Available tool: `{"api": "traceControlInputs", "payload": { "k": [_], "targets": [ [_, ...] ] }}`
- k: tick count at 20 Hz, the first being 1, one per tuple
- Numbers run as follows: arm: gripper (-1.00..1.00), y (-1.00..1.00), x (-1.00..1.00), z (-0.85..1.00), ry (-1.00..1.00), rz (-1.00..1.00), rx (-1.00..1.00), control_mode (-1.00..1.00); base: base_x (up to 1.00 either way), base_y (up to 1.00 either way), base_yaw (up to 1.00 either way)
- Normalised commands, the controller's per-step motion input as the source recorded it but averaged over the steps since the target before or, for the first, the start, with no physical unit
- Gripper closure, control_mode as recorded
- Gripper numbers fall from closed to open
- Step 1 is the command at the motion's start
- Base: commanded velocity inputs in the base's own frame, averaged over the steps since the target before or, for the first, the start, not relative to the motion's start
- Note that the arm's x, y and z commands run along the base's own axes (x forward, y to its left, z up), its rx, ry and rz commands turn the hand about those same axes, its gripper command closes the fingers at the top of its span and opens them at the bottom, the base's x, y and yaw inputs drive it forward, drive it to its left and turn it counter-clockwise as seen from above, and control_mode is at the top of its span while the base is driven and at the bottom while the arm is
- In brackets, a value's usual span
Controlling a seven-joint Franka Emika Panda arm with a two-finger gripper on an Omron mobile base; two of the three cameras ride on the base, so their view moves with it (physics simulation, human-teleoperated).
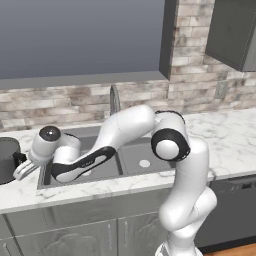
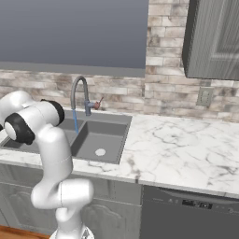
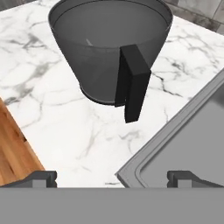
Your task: Turn on the sink faucet and place the jug under the water for a few seconds to fill it up.
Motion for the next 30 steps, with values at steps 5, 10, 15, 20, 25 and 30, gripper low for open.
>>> {"api": "traceControlInputs", "payload": {
  "k": [5, 10, 15, 20, 25, 30],
  "targets": [
    [-1.00, 0.00, 0.21, 0.00, 0.00, 0.00, 0.00, -1.00, 0.00, 0.00, 0.00],
    [-1.00, 0.00, 0.22, 0.00, 0.00, 0.00, 0.00, -1.00, 0.00, 0.00, 0.00],
    [-1.00, 0.03, 0.06, -0.05, 0.00, 0.00, 0.00, -1.00, 0.00, 0.00, 0.00],
    [-1.00, 0.07, 0.10, -0.04, 0.01, 0.00, -0.01, -1.00, 0.00, 0.00, 0.00],
    [-1.00, 0.14, 0.20, -0.02, 0.00, 0.00, -0.02, -1.00, 0.00, 0.00, 0.00],
    [-1.00, 0.19, 0.22, -0.07, 0.00, 0.00, -0.03, -1.00, 0.00, 0.00, 0.00]
  ]
}}
